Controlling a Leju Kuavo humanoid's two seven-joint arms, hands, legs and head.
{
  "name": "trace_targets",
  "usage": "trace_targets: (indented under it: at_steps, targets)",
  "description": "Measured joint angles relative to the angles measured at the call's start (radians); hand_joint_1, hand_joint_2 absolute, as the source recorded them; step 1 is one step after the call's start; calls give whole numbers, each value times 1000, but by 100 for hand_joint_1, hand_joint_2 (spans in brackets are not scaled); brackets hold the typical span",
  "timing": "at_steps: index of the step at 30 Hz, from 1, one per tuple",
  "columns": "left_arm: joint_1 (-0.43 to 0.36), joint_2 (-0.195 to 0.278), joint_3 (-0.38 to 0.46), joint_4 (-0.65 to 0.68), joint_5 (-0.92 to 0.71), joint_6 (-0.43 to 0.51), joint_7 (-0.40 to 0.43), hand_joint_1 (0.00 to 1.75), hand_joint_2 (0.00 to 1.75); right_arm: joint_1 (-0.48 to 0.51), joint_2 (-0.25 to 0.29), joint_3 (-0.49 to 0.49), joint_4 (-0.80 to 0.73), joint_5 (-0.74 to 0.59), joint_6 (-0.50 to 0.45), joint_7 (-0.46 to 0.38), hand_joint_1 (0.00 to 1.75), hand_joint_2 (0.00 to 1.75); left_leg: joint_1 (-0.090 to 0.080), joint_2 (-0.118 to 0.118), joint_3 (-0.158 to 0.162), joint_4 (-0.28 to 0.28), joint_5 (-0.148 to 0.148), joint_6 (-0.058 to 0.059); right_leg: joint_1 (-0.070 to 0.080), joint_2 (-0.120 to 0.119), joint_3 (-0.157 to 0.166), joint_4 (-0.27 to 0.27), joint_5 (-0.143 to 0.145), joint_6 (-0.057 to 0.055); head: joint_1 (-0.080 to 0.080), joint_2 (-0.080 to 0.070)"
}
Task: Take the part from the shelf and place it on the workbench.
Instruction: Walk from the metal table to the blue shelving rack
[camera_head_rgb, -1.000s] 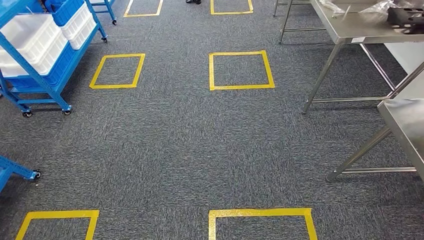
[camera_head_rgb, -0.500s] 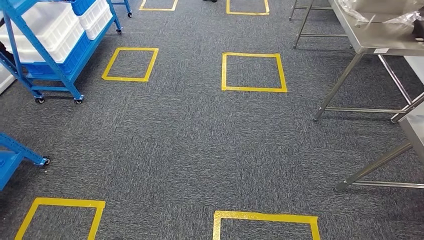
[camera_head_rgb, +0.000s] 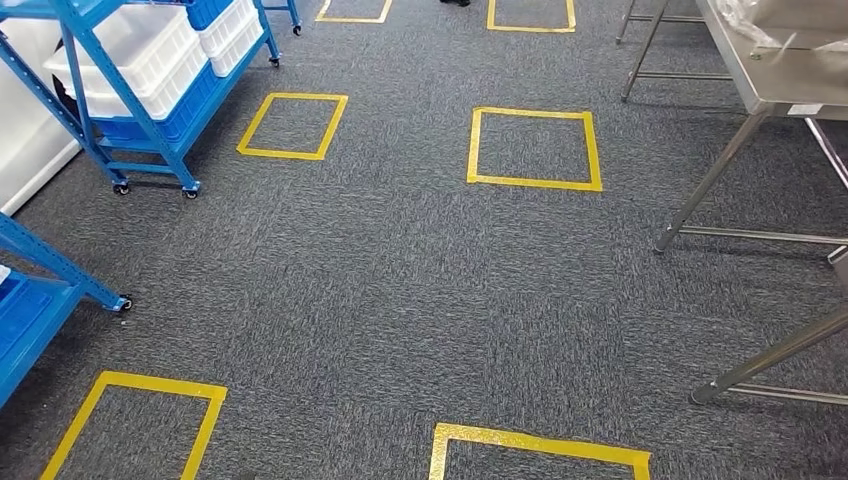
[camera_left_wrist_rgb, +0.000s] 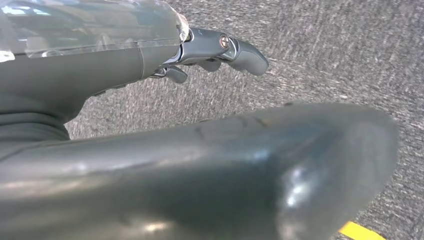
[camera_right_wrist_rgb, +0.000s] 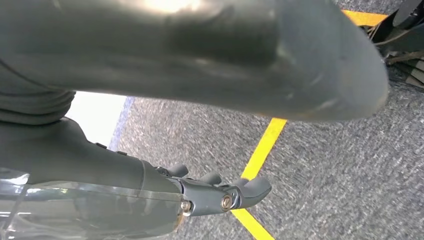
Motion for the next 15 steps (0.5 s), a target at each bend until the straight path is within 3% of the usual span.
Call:
trace_targets:
  at_steps: [1,3,5,6,8,10,13,14,15]
  targets:
    - [0,0,1,0,0,0,1,0,0,-1,0,0,0,0,0,0,0,0,0,2,8,-17,19,2,2,-5,1,0,-1,0,0,0]
    - [-1,0,3,0,0,0,4,0,0,-2,1,0,0,0,-1,2,0,0,-3,18,70,-144,84,13,4,-14,5,0,-2,1,0,0]
    - [-4,1,4,0,0,-1,5,0,0,-2,2,0,0,-1,-2,3,0,0,-13,42,124,-257,121,26,7,-23,8,1,-5,8,0,0]
    - [-6,1,5,0,0,-2,6,0,0,-2,3,0,0,-2,-2,3,0,0,-18,47,134,-280,123,31,7,-27,9,0,-6,13,0,0]
    - [-7,2,5,0,0,-5,8,0,0,-3,4,0,0,-4,-3,3,0,0,-22,37,136,-290,126,40,6,-37,11,-3,-6,25,0,0]
    - [-7,0,5,0,0,-7,10,0,0,-5,4,0,0,-7,-5,4,0,0,-17,26,145,-307,138,51,4,-28,7,15,-22,34,0,0]
    - [-10,-2,5,0,0,-8,13,0,0,-3,4,0,0,-8,-5,4,0,0,-13,13,147,-320,149,62,1,9,-64,170,-109,42,0,0]
    - [-11,-2,5,0,0,-8,15,0,0,-1,4,0,0,-8,-5,3,0,0,-14,8,146,-319,149,62,-1,13,-94,228,-131,45,0,0]
    - [-11,-2,5,0,0,-8,18,0,0,-1,4,0,0,-8,-4,3,0,0,-14,1,146,-317,148,62,-3,15,-111,259,-134,48,0,0]
